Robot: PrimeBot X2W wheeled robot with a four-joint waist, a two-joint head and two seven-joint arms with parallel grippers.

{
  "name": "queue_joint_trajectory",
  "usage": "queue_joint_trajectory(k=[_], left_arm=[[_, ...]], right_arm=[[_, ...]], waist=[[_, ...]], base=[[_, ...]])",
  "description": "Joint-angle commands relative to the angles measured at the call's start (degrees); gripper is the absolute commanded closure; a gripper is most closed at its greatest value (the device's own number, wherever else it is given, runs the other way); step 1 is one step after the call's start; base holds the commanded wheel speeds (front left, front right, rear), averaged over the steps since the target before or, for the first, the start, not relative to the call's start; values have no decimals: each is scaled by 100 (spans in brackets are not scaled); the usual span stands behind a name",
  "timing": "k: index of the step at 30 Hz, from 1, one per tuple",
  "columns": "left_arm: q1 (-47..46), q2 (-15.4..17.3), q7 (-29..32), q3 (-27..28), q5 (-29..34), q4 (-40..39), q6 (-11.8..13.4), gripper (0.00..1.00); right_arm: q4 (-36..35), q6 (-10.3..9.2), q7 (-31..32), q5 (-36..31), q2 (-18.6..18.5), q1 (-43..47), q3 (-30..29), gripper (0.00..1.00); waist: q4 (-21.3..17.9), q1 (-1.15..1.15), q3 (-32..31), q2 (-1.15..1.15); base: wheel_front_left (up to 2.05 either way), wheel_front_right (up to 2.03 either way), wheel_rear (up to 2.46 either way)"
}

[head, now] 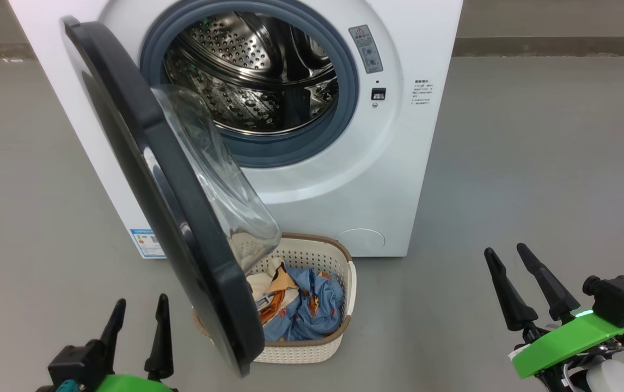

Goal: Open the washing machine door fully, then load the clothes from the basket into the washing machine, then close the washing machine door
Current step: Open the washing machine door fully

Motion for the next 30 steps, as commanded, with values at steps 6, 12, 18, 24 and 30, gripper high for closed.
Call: queue_joint_trajectory(k=[6,12,18,24,30], left_arm=[[-103,50,-52,208,75,-187,6,0],[-124,40,-52,207,92,-176,-18,0],[-157,36,-52,213,128,-174,-26,0],[-165,30,-52,221,136,-169,-33,0],[-170,25,-52,226,145,-168,-42,0]], right_arm=[[-275,9,-72,-950,232,117,-266,0],[-280,9,-73,-1495,466,144,-521,0],[-310,9,-74,-1850,521,143,-585,0],[-338,9,-74,-1969,553,160,-604,0],[-335,9,-74,-2020,540,142,-617,0]], waist=[[-13,0,21,0],[3,0,38,0],[36,0,48,0],[49,0,63,0],[44,0,89,0]], base=[[0,0,0],[0,0,0],[0,0,0],[0,0,0],[0,0,0]])
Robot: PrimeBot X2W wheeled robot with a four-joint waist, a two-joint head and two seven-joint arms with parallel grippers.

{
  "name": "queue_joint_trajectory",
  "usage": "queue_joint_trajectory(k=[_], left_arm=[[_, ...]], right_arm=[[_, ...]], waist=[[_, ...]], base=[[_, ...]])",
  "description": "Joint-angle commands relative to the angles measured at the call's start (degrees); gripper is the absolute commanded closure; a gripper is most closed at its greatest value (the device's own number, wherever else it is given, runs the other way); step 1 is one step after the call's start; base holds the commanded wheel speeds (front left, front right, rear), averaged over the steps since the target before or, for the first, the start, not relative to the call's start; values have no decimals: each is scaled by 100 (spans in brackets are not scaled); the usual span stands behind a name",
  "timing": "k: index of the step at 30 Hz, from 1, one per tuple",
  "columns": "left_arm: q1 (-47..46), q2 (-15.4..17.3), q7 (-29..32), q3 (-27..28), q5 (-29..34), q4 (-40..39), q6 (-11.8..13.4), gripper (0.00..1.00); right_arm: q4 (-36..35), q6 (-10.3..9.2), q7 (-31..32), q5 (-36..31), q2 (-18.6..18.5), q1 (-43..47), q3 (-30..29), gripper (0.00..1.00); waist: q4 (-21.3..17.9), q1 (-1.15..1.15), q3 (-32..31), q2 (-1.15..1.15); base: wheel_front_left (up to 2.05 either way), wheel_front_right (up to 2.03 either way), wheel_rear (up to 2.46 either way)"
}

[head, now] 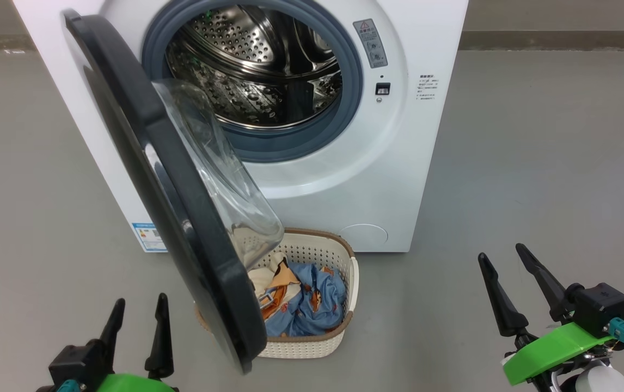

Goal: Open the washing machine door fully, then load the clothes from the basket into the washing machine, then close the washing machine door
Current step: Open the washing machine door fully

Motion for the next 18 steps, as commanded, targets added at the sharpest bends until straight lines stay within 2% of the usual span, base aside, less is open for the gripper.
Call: queue_joint_trajectory(k=[1,18], left_arm=[[-169,59,-52,208,95,-153,-9,0],[-222,50,-52,244,101,-132,-22,0]], right_arm=[[-160,9,-68,-64,-49,-52,88,0],[-146,9,-69,-117,7,-52,94,0]], waist=[[-4,0,9,0],[0,0,48,0]], base=[[0,0,0],[0,0,0]])
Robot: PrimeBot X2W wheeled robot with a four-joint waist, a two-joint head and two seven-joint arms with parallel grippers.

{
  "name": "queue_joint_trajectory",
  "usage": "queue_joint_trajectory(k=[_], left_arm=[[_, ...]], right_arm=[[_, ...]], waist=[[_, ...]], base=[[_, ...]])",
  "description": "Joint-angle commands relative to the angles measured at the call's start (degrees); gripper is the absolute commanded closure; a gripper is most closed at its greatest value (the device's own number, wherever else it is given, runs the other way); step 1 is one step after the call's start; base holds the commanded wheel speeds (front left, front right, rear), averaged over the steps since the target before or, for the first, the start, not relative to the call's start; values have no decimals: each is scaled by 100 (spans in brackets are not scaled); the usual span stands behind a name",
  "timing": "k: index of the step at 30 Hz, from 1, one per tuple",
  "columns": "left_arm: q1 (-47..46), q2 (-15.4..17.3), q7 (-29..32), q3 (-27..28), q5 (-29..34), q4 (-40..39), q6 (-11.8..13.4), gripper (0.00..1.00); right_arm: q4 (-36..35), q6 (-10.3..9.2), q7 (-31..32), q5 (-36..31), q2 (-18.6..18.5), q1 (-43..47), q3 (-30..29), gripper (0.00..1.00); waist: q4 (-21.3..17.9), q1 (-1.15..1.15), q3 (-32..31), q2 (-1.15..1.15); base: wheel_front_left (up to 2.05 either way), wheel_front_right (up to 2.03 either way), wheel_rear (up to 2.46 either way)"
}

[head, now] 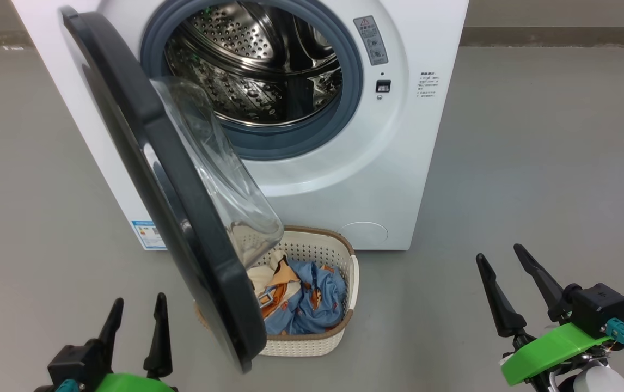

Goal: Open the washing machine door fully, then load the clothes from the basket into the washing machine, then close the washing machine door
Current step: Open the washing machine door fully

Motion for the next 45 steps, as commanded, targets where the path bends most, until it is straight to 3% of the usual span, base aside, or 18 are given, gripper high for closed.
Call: queue_joint_trajectory(k=[1,9,10,11,12,16,23,33,39,45], left_arm=[[-213,62,-52,219,48,-148,-3,0],[-254,52,-52,262,35,-173,-4,0],[-276,60,-52,265,38,-179,-6,47],[-299,69,-52,269,42,-195,-9,68],[-322,79,-52,271,49,-221,-13,98],[-408,105,-52,267,78,-393,-25,100],[-545,77,-52,136,275,-1525,67,100],[-446,14,2,-581,288,-3126,65,100],[-348,-4,184,-1120,161,-3268,29,100],[-264,-14,386,-1532,-58,-2877,33,100]], right_arm=[[-143,9,-69,-18,-23,-54,96,0],[-131,9,-69,22,-7,-57,108,0],[-130,9,-69,25,-4,-59,112,0],[-130,9,-69,27,1,-61,116,0],[-130,9,-69,30,6,-64,117,0],[-153,9,-69,23,54,-46,104,0],[-152,9,-69,38,90,-28,99,0],[-123,9,-69,77,121,-19,197,0],[-103,9,-69,122,105,-51,263,0],[-89,9,-69,146,82,-48,370,0]], waist=[[3,0,-4,0],[24,0,-23,0],[25,0,-21,0],[25,0,-18,0],[25,0,-13,0],[22,0,6,0],[24,0,9,0],[26,0,-47,0],[19,0,-43,0],[-47,0,-28,0]], base=[[0,0,0],[0,0,0],[0,0,0],[0,0,0],[0,0,0],[0,0,0],[0,0,0],[0,0,0],[0,0,0],[0,0,0]])
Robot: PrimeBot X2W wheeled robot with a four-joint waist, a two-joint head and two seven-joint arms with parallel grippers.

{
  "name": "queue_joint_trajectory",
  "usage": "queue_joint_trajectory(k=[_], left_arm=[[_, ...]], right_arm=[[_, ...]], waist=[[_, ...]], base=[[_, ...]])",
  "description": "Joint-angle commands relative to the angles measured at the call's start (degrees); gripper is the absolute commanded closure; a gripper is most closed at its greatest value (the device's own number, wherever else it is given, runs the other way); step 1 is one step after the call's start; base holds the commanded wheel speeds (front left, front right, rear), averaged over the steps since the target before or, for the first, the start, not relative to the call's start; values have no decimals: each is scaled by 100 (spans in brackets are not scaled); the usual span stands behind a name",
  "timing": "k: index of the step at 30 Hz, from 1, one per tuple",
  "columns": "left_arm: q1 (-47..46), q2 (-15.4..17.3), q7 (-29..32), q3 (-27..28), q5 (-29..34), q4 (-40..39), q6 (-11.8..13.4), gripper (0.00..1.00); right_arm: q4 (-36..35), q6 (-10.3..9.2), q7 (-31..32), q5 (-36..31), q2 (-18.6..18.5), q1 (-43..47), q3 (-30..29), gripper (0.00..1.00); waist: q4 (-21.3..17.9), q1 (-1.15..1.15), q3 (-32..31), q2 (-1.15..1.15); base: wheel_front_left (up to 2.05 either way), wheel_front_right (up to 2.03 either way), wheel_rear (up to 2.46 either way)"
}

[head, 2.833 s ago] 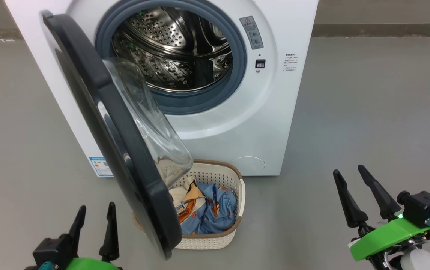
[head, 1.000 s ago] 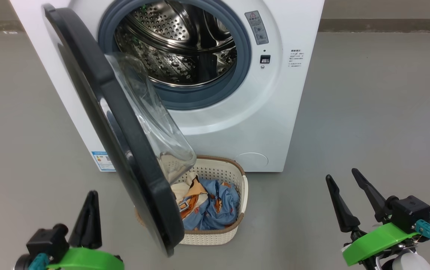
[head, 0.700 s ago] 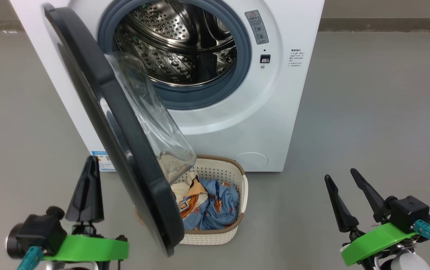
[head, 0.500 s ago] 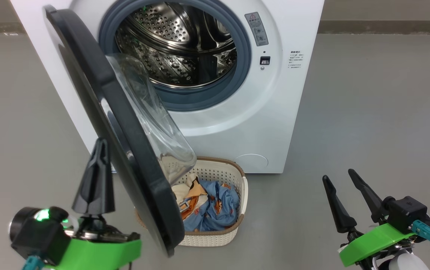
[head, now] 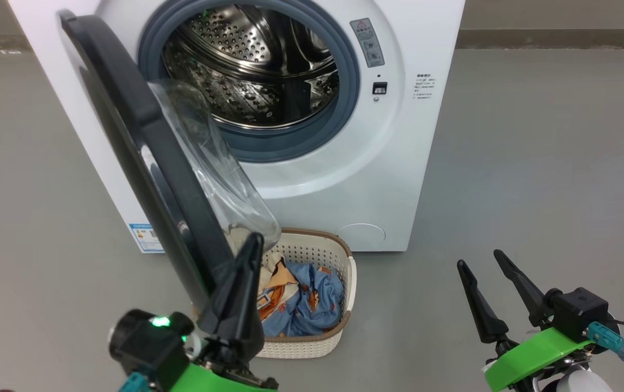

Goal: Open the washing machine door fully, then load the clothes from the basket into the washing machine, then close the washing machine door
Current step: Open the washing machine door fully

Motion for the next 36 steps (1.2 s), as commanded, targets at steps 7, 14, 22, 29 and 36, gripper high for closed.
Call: queue_joint_trajectory(k=[7,14,22,29,36], left_arm=[[-8,6,-28,17,-351,751,-15,100],[-84,2,-115,-109,-571,1418,50,100],[-201,1,-240,-82,-707,1851,198,100],[-292,18,-329,102,-820,2060,214,100],[-304,60,-366,211,-841,2153,225,100]], right_arm=[[-139,9,-69,135,-112,-97,194,0],[-120,9,-69,150,-113,-113,236,0],[-128,9,-69,149,-115,-111,186,0],[-100,9,-69,137,-73,-97,142,0],[-83,9,-69,141,-34,-91,120,0]], waist=[[-167,0,58,0],[-332,0,132,0],[-384,0,215,0],[-234,0,229,0],[13,0,193,0]], base=[[0,0,0],[0,0,0],[0,0,0],[0,0,0],[0,0,0]])
